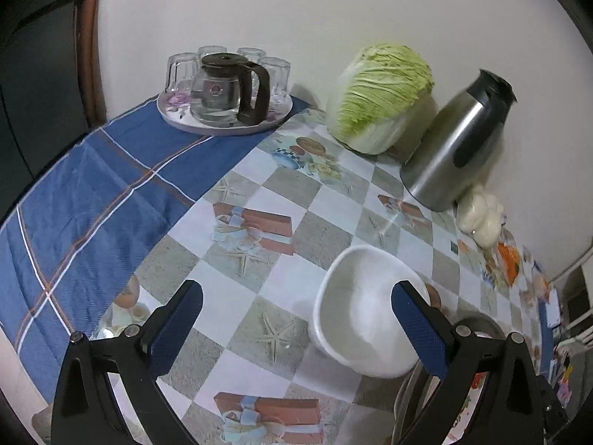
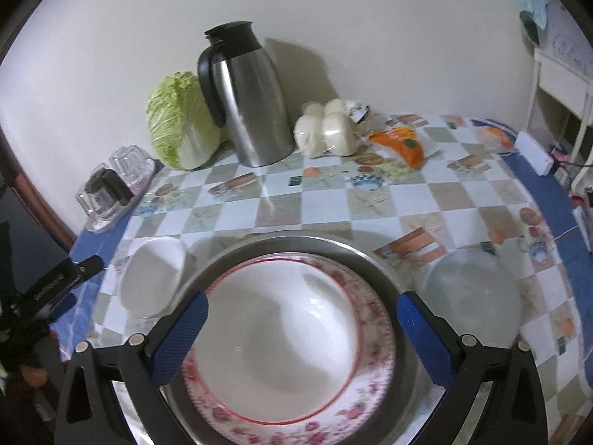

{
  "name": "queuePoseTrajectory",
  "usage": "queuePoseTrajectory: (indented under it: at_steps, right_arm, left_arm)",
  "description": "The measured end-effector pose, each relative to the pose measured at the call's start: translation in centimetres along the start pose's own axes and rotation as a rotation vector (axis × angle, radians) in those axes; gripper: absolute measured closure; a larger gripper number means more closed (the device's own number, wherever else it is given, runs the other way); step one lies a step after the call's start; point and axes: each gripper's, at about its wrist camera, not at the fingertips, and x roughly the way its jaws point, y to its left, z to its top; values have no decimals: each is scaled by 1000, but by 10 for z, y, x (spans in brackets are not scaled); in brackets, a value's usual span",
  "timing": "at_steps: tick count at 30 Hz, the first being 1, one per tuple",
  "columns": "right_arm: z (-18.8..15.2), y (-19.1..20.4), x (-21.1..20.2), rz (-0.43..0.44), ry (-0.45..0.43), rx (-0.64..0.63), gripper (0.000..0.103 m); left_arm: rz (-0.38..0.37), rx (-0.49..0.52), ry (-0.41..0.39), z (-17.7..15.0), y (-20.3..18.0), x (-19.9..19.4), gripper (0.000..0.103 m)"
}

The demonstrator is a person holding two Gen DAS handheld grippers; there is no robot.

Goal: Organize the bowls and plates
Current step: 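Reach both grippers to the white square bowl rim and close on it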

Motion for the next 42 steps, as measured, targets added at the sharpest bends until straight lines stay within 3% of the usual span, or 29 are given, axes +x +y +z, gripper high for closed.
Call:
queuePoseTrajectory:
  at_steps: [10, 16, 21, 22, 25, 27, 30, 32, 36, 38, 42]
  right_arm:
    - [42, 45, -11, 70, 60, -34, 0]
    - [67, 83, -24, 7, 60, -178, 0]
    - [82, 108, -1, 10, 105, -214, 0]
    - [81, 112, 6, 9, 119, -222, 3]
    - [75, 122, 35, 7, 179, -222, 26]
    - [68, 126, 55, 3, 220, -214, 32]
    - [57, 130, 78, -9, 256, -215, 47]
    - [51, 131, 92, -19, 284, -212, 60]
    - [42, 132, 114, -25, 323, -198, 69]
    - [39, 135, 122, -35, 333, -212, 77]
    - [31, 137, 135, -41, 359, -224, 90]
  left_arm:
    - [-60, -36, 29, 7, 14, 7, 1]
    - [-112, -65, 45, 5, 18, 13, 1]
    - [-151, -85, 87, 3, 17, 22, 4]
    - [-153, -85, 94, 2, 16, 24, 10]
    - [-165, -90, 131, -2, 15, 35, 25]
    - [-170, -91, 149, -5, 15, 41, 27]
    - [-182, -90, 181, -10, 14, 50, 40]
    - [-189, -93, 204, -13, 13, 57, 46]
    - [-193, -86, 240, -20, 9, 67, 49]
    - [-190, -79, 269, -23, 7, 74, 62]
    - [-226, -91, 279, -27, 6, 78, 67]
